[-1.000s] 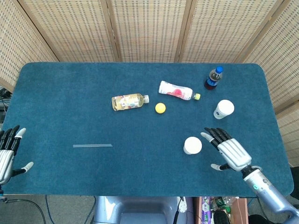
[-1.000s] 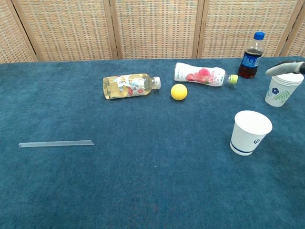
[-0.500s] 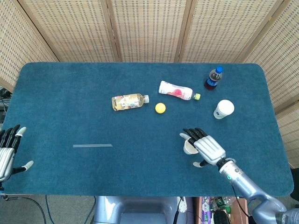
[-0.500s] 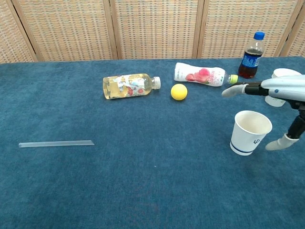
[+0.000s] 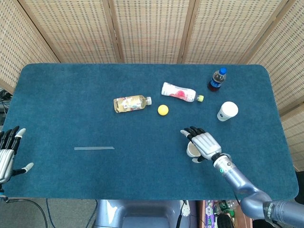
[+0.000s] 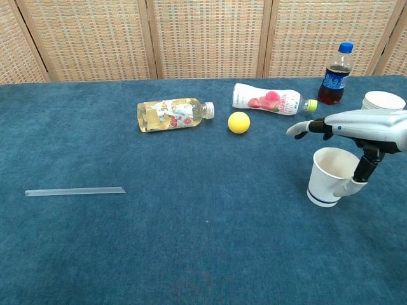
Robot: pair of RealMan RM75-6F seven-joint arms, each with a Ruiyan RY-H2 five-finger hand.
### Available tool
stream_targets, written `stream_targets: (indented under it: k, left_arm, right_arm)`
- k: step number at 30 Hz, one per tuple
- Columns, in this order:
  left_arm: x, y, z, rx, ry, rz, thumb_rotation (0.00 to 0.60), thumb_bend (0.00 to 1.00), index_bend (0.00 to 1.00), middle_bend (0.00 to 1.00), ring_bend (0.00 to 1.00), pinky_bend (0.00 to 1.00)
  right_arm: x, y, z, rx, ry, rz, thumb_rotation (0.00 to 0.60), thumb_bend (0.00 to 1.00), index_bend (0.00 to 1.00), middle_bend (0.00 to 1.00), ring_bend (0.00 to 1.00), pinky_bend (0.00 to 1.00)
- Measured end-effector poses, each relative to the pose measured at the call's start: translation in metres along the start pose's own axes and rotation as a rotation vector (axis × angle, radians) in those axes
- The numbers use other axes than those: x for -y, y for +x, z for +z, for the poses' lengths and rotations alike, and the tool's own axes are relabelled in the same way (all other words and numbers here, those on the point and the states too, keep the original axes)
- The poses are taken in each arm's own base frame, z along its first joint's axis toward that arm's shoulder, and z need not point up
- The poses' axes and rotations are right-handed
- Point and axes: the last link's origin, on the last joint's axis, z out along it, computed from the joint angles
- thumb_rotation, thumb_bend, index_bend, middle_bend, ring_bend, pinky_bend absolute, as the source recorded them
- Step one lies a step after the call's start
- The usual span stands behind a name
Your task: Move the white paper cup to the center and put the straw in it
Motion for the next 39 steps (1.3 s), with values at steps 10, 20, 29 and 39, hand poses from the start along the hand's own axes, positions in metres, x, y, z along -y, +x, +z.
stream_targets:
  k: [10,20,29,39]
  left_arm:
    - [0.001,0.0,0.002,0.005,0.007,-0.004,0.6,0.03,0.0,0.0,0.0,0.0]
    - [0.004,0.002,0.003,0.006,0.017,-0.016,0.6,0.03,0.0,0.0,0.0,0.0]
    - [0.008,0.003,0.007,0.013,0.031,-0.038,0.6,0.03,0.0,0.0,0.0,0.0]
    - [0.013,0.004,0.009,0.025,0.036,-0.059,0.6,0.03,0.0,0.0,0.0,0.0]
  right_arm:
    - [-0.001,-0.003,0.007,-0.003,-0.011,-0.004,0.6,0.34,0.54,0.59,0.47,0.6]
    - [0.025,0.015,0.013,-0.042,0.052,-0.011,0.6,0.35,0.54,0.59,0.48,0.6]
    - [0.09,0.048,0.031,-0.091,0.16,-0.148,0.6,0.35,0.54,0.59,0.48,0.6]
    - [0.194,0.046,0.057,-0.062,0.214,-0.246,0.6,0.35,0.54,0.59,0.48,0.6]
